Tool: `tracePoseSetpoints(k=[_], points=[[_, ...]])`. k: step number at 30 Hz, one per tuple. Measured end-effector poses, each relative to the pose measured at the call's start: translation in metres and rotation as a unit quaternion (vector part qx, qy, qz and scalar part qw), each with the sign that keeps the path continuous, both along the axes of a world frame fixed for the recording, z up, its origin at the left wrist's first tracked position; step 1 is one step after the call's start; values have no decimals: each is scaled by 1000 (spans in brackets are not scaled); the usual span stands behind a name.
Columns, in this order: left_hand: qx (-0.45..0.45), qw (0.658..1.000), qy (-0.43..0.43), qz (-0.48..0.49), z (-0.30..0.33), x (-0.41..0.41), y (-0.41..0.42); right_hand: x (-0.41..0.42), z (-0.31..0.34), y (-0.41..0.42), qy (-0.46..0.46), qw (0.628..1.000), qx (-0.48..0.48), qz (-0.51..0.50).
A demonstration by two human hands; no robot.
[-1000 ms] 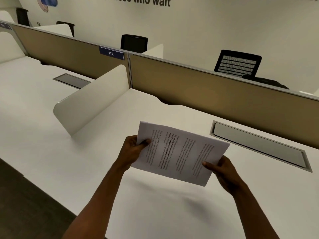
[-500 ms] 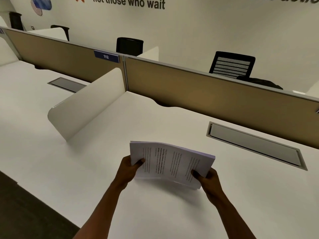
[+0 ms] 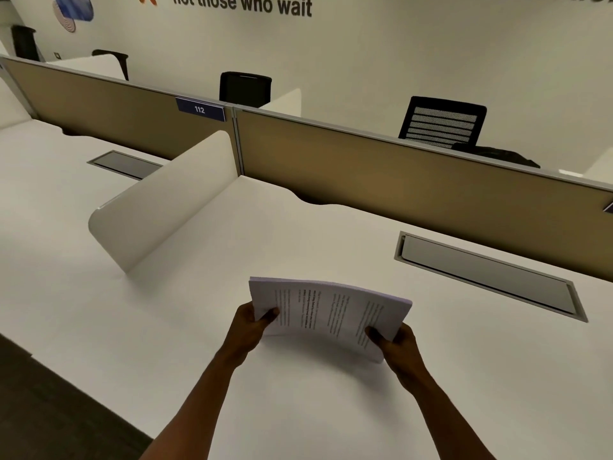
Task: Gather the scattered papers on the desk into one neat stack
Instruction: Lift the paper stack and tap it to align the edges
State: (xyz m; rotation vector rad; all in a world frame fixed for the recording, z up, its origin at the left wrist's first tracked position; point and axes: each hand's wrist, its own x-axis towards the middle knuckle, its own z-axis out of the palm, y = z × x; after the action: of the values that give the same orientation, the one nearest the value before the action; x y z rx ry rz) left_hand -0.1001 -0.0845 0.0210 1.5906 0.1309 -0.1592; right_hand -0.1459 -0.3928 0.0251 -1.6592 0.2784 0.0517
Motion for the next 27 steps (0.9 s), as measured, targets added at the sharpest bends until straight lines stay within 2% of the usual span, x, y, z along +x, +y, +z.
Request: tracePoseSetpoints(k=[4,6,8,11,13,15,17,20,22,23,25,27], points=[[10,999,-30,12,14,4,3,8,22,-6,-18,997,-71,21],[72,993,-55,71,26,9,6,15,40,-9,-41,991,-115,49],[177,970,-130,102,46,16,7,22,62,-13,-62,982,-160,82],[301,923,-241,15,89,25,4,37,96,-16,-90,959,-231,140],[337,902,-261,-71,113,30,-3,46,119,-14,-110,939,-278,172],[332,898,-254,-135,126,35,-10,53,144,-8,-139,912,-330,199],[292,912,-227,-174,130,40,-15,56,166,1,-167,890,-361,225],[256,933,-186,-173,127,38,-21,58,186,10,-179,869,-383,257],[213,952,-168,-139,120,34,-23,59,195,7,-173,869,-371,280],[185,962,-156,-125,116,31,-22,59,198,4,-163,882,-339,285],[131,978,-131,-100,107,27,-17,58,195,-9,-135,930,-216,264],[71,989,-106,-70,96,23,-10,56,176,-21,-110,965,-40,236]])
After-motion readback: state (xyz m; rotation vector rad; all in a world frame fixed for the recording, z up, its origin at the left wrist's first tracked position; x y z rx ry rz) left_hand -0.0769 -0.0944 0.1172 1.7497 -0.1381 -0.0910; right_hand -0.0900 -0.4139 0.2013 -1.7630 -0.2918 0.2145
